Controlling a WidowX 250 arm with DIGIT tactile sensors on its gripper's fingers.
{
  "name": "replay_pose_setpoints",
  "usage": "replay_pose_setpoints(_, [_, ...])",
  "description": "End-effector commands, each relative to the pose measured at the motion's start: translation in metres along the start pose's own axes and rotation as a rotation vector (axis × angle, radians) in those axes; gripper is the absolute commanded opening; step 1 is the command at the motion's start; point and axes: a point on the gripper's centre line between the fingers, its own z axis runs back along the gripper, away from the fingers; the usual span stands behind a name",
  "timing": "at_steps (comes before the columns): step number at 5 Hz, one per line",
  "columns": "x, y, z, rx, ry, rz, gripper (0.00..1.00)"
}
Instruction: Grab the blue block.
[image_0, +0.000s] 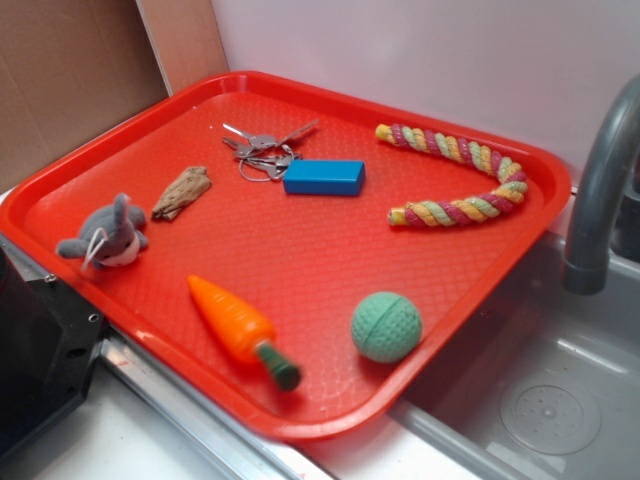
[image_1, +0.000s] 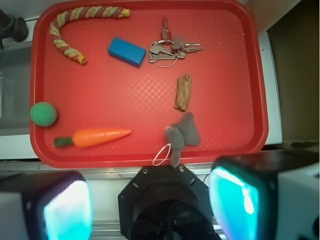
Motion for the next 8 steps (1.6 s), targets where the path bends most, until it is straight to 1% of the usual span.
replay_pose_setpoints(1, [0.0, 0.0, 0.0, 0.0, 0.0, 0.0, 1.0])
replay_pose_setpoints(2, [0.047, 0.01, -0.044, 0.119, -0.104, -0.258, 1.0])
replay_pose_setpoints(3, [0.094, -0.003, -0.097, 0.171, -0.148, -0.514, 1.0])
replay_pose_setpoints(4, [0.135, -0.013, -0.139, 0.037, -0.172, -0.694, 1.0])
replay_pose_setpoints(5, [0.17, -0.014, -0.179, 0.016, -0.096, -0.767, 1.0])
replay_pose_setpoints(6, [0.178, -0.016, -0.2, 0.007, -0.04, -0.814, 1.0])
replay_pose_setpoints(7, [0.173, -0.019, -0.203, -0.034, -0.042, -0.878, 1.0])
replay_pose_setpoints(8, [0.158, -0.022, -0.187, -0.022, -0.08, -0.902, 1.0])
